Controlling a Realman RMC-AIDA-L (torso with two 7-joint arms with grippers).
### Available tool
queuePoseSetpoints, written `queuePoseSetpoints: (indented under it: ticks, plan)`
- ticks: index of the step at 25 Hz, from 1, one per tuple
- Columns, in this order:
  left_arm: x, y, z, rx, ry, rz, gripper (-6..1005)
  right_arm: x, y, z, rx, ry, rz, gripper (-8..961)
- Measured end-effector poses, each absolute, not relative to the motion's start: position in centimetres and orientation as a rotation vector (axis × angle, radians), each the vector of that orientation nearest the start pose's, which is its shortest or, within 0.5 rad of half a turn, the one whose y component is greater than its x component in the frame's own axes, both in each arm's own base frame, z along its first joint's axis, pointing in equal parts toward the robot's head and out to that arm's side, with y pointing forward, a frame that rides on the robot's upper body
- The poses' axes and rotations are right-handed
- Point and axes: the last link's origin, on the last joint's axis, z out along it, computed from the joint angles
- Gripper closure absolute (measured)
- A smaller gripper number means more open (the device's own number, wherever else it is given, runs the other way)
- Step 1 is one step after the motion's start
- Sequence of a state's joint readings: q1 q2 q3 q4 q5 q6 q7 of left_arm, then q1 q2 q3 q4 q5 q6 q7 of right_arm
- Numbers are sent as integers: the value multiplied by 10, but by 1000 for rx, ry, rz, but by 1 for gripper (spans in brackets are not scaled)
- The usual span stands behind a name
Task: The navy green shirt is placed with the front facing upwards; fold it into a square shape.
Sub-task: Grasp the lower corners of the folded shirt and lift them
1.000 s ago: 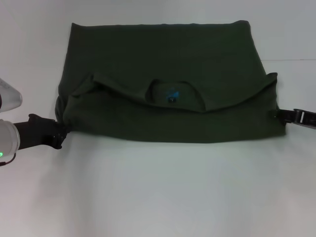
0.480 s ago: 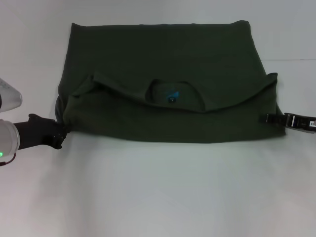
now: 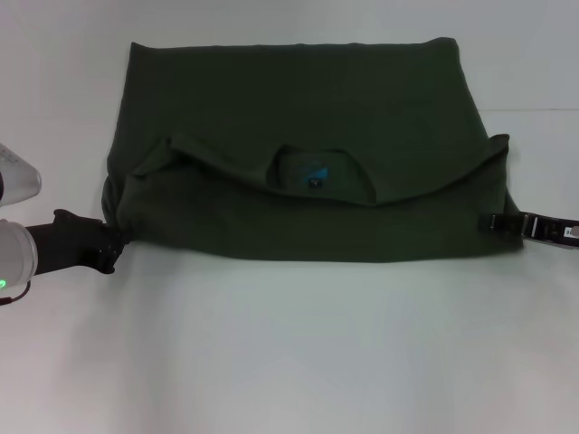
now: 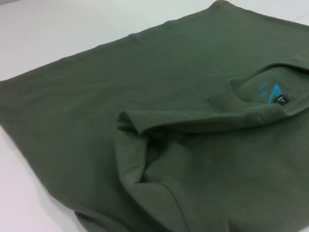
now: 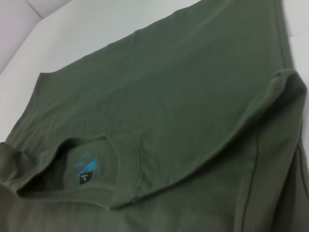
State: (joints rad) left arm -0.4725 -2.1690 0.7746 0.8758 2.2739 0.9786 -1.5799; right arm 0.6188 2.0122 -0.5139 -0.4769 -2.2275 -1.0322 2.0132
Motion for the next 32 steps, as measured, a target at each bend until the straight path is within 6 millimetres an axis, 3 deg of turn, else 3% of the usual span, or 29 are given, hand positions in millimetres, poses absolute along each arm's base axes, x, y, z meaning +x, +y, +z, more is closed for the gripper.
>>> queuePoseSetpoints:
  ticks: [6,11,14,32]
  plan:
    - [-314,370,8,-2310,-718,-78,983,334,381,14,-2032,1523,472,445]
    - [-314,370,8,-2310,-719,-79,982,336,378,14,-2032,1529,471,695]
    - [-314,370,8,-2311,-720,-79,982,339,376,15,-2022,1532,472,911]
    - [-321,355,13,-2330,-773,-98,982,352,364,30,-1979,1526,547,905]
